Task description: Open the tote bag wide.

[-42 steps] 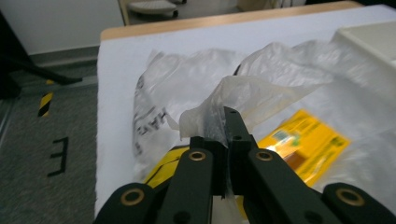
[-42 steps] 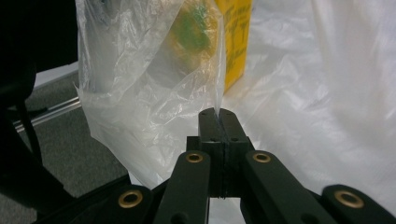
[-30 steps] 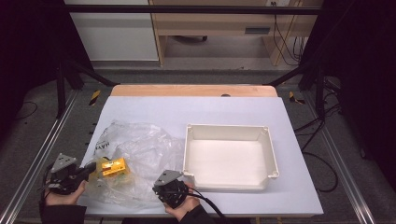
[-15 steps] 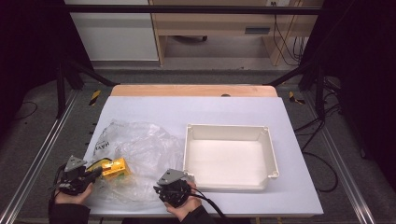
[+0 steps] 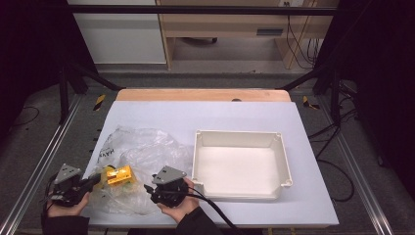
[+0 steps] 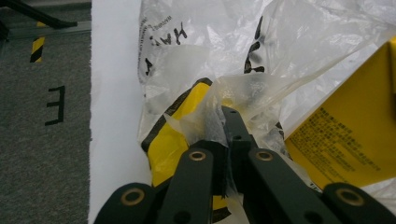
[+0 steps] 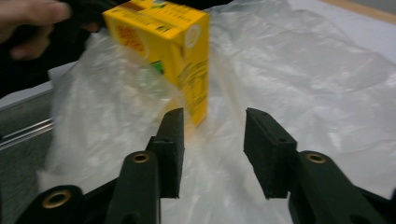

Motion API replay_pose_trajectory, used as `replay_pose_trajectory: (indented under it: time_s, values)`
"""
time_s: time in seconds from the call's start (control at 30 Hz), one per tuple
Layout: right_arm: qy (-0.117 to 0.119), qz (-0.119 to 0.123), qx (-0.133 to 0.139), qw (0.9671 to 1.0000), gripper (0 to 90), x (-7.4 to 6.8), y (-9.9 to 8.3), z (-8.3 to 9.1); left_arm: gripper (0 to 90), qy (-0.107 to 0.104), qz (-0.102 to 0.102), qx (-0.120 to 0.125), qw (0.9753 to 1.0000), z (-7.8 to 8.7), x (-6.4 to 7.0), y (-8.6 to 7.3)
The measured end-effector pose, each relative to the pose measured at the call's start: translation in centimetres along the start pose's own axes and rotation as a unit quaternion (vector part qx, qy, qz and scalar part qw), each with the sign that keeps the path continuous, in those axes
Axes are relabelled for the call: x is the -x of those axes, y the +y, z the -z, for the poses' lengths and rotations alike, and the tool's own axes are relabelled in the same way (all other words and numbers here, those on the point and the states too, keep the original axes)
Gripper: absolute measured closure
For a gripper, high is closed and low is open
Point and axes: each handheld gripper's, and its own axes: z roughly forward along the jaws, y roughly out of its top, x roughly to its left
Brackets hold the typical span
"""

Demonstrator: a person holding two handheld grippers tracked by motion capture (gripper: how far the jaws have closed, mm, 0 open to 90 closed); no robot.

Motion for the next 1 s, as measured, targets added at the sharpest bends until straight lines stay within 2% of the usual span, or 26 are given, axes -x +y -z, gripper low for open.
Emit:
replay_pose_trajectory:
  time_s: [0.07, 0.13, 0.27, 0.4, 0.47, 0.57, 0.7, 0.8, 0.87, 1.0]
  values:
    - [-0.022, -0.008, 0.008, 0.9997, 52.9, 0.6, 0.0, -0.6, 89.8, 0.001, 0.009, 0.003, 1.0, 0.2, -0.4, -0.2]
    - [-0.037, -0.015, 0.003, 0.9992, 53.5, 1.0, -0.1, -1.2, 89.8, 0.003, 0.014, 0.004, 0.9999, 0.4, -0.8, -0.3]
    - [-0.053, -0.009, -0.023, 0.9983, 66.9, 1.2, -0.5, -2.3, 89.8, 0.005, 0.02, 0.0, 0.9998, 0.6, -1.3, -0.7]
    - [-0.061, -0.003, -0.046, 0.9971, 81.9, 1.2, -0.8, -3.1, 89.8, 0.008, 0.008, -0.026, 0.9996, 0.1, -1.0, -1.0]
    - [-0.066, -0.004, -0.061, 0.9959, 84.7, 1.3, -1.1, -3.5, 89.8, 0.012, -0.003, -0.04, 0.9991, -0.1, -0.7, -1.2]
    - [-0.076, -0.003, -0.076, 0.9942, 85.9, 1.4, -1.3, -3.9, 89.8, 0.012, -0.004, -0.049, 0.9987, -0.1, -0.6, -1.6]
    - [-0.068, -0.005, -0.076, 0.9948, 82.6, 1.5, -1.5, -3.9, 89.8, 0.006, -0.005, -0.05, 0.9987, -0.2, -0.5, -1.7]
    - [-0.051, -0.014, -0.048, 0.9974, 77.6, 1.6, -1.2, -2.9, 89.7, 0.004, -0.009, -0.047, 0.9988, -0.2, -0.4, -1.6]
    - [-0.038, -0.017, -0.03, 0.9987, 73.9, 1.5, -0.9, -2.1, 89.7, 0.0, -0.004, -0.041, 0.9992, -0.2, -0.5, -1.6]
    - [-0.015, -0.017, -0.006, 0.9997, 68.6, 1.2, -0.5, -0.5, 89.8, -0.002, -0.002, -0.037, 0.9993, -0.1, -0.5, -1.6]
